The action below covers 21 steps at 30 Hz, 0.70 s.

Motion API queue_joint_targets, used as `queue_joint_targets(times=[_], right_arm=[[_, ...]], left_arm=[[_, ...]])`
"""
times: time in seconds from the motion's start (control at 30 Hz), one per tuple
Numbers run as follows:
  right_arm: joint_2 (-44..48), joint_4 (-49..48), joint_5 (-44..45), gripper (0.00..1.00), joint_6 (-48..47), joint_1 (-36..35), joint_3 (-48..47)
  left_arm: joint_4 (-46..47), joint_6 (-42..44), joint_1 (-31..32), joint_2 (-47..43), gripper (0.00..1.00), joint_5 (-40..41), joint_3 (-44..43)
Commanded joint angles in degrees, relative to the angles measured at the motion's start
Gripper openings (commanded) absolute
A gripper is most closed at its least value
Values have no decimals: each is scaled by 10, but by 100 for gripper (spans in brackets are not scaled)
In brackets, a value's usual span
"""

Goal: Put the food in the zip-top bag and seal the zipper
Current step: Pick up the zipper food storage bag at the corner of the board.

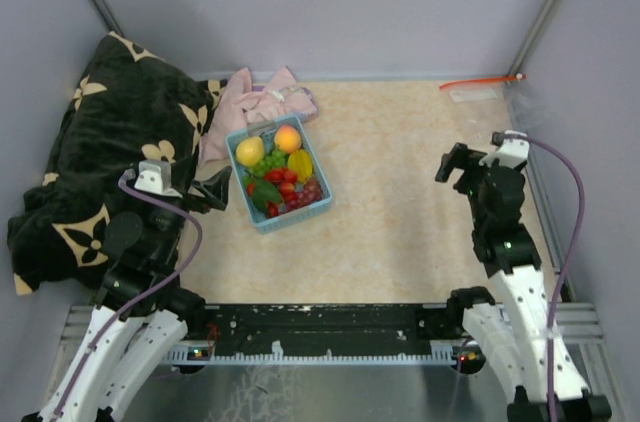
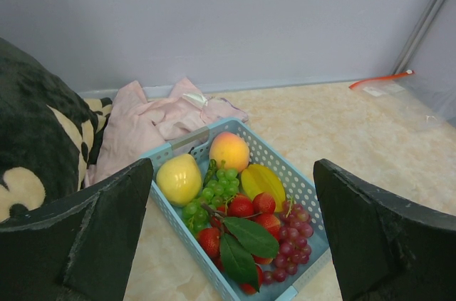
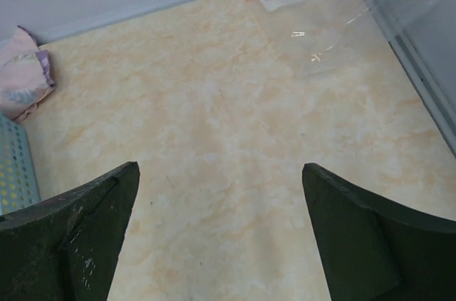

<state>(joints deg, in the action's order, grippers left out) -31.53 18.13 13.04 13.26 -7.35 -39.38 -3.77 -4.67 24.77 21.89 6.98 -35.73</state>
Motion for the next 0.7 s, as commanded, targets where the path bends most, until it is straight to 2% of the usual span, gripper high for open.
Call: queue_joint_targets(times=[0.0, 0.23, 0.5, 0.67], right_arm=[[-117, -155, 35, 98, 52, 1, 24], [-328, -304, 56, 97, 133, 69, 3], [-511, -372, 102, 96, 176, 135, -86], [-620, -405, 88, 94, 235, 186, -149]], left_arm=[[19, 0, 7, -3, 100, 6, 7], [19, 3, 11, 0, 100, 7, 7], [21, 6, 11, 5, 100, 8, 8], [22, 7, 11, 7, 100, 5, 10]])
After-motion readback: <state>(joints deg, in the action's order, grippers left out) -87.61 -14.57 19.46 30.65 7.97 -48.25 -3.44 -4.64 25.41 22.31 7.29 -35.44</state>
